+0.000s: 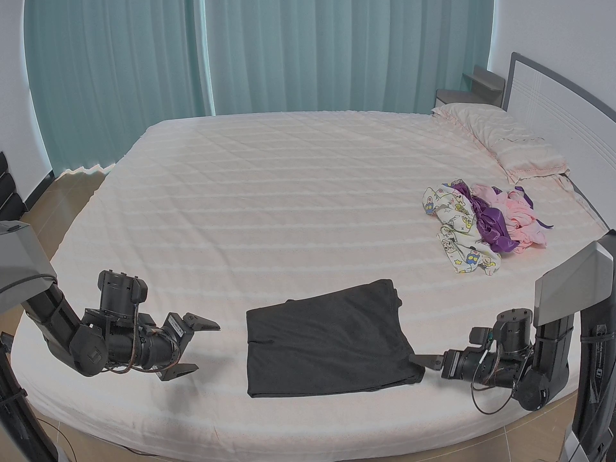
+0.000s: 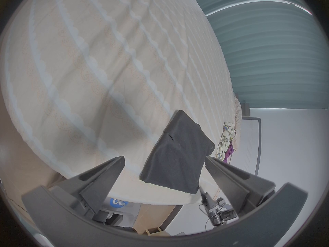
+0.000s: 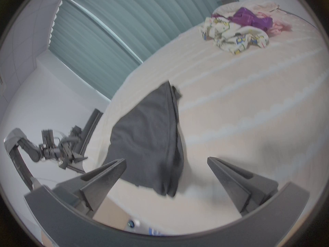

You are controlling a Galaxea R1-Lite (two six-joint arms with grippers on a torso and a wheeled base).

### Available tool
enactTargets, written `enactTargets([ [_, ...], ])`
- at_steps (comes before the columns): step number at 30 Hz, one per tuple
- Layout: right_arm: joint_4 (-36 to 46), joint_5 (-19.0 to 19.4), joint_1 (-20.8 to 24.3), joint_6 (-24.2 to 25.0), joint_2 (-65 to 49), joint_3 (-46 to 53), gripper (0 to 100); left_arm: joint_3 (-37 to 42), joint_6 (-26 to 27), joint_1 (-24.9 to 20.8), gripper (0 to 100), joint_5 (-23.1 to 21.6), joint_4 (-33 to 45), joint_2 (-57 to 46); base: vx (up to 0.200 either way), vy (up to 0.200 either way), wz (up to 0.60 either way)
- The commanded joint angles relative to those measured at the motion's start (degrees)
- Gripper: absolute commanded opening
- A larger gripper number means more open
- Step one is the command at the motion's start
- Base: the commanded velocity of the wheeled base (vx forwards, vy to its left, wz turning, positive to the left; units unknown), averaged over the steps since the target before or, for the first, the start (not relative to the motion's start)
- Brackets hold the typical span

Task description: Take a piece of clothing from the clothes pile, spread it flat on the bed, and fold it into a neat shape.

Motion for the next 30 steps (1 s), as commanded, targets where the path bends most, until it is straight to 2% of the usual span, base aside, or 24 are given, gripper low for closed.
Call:
enactTargets([
  [1,-0.25,0.34,-2.45,4.38,-1.14,-9.35,100,-0.05,-0.03,0.02,100,0.02,0.00,0.08,0.000,0.000,0.00],
  [2,-0.17,0.25,-2.28,6.84,-0.08,-11.72,100,-0.05,-0.03,0.02,100,0.02,0.00,0.08,0.000,0.000,0.00],
  [3,-0.08,0.16,-2.19,7.28,0.09,-12.07,100,0.04,-0.03,0.02,100,0.02,0.00,0.08,0.000,0.000,0.00],
  [4,1.15,-0.19,-1.93,11.77,2.47,-17.70,100,0.04,-0.03,0.02,100,0.02,0.00,0.08,0.000,0.000,0.00],
  [5,3.09,-0.28,-1.66,12.73,3.43,-20.77,100,0.04,-0.03,0.02,100,0.02,0.00,0.08,0.000,0.000,0.00],
  [6,3.09,-0.28,-1.66,12.73,3.43,-20.77,100,0.04,-0.03,0.02,100,0.02,0.00,0.08,0.000,0.000,0.00],
  [7,8.53,-0.36,-1.49,13.08,5.19,-26.31,100,0.04,-0.03,0.02,100,0.02,0.00,0.08,0.000,0.000,0.00],
  [9,11.00,-0.45,-1.40,13.26,5.72,-28.86,100,0.04,-0.03,0.02,100,0.02,0.00,0.08,0.000,0.000,0.00],
  [10,15.48,-1.51,-1.05,13.61,6.95,-34.75,100,0.04,-0.03,0.02,100,0.02,0.00,0.08,0.000,0.000,0.00],
  [12,18.20,-3.62,-0.43,14.31,8.79,-40.11,100,0.04,-0.03,0.02,100,0.02,0.00,0.08,0.000,0.000,0.00],
  [16,22.25,-6.43,1.68,14.75,11.96,-46.26,100,0.04,-0.03,0.02,100,0.02,0.00,0.08,0.000,0.000,0.00],
  [23,24.79,-8.27,2.38,14.58,14.68,-51.97,100,0.13,-0.03,0.02,100,0.02,0.00,0.08,0.000,0.000,0.00],
  [24,25.50,-8.54,2.38,14.58,14.68,-52.59,0,0.13,-0.03,0.02,100,0.02,0.00,0.08,0.000,0.000,0.00],
  [30,28.57,-9.59,2.12,14.67,14.77,-55.05,0,0.13,-0.03,0.02,100,0.02,0.00,0.08,0.000,0.000,0.00],
])
